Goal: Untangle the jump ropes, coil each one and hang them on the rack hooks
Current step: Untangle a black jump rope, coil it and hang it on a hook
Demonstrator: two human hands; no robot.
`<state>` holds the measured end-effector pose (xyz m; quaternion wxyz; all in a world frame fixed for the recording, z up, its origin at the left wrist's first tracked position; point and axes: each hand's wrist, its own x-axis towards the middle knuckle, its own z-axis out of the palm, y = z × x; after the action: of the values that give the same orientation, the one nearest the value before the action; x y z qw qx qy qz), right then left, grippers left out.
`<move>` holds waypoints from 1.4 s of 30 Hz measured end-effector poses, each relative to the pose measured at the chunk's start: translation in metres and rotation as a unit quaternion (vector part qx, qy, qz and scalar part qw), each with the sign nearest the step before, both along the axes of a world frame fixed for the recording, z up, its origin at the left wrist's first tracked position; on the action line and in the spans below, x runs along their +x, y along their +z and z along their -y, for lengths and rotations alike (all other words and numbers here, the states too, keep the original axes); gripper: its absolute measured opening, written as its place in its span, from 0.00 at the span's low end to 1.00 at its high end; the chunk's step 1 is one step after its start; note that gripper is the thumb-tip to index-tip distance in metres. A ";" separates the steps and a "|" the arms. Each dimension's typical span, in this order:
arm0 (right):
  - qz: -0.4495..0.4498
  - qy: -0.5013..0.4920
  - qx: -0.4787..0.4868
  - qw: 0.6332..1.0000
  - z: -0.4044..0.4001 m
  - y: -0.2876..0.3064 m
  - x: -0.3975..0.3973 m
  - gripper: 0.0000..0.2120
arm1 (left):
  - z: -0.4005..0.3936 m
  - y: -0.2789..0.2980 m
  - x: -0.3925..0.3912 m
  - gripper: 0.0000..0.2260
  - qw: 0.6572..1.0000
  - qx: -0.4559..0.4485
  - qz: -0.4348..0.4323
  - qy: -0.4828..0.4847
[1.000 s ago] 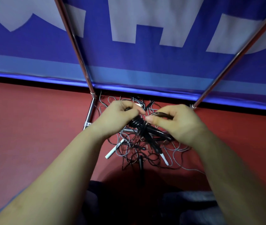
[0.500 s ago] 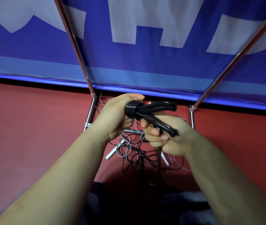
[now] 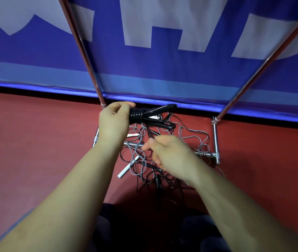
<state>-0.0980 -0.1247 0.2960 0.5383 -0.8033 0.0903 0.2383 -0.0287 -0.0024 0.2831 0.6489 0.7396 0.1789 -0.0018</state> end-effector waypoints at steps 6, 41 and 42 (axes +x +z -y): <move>0.125 0.019 -0.100 0.987 0.013 0.013 0.003 0.12 | -0.005 -0.007 -0.002 0.09 0.990 0.105 0.003 -0.098; -0.127 -0.080 0.383 0.911 0.026 0.018 0.012 0.10 | 0.001 0.001 0.000 0.21 0.932 -0.281 -0.086 -0.212; -0.128 -0.085 0.382 0.911 0.025 0.019 0.013 0.11 | 0.001 0.001 0.001 0.21 0.933 -0.283 -0.084 -0.208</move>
<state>-0.0853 -0.1499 0.3150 0.8060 -0.4884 0.1285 0.3086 -0.0281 -0.0034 0.2845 0.7988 0.5433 0.0669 -0.2494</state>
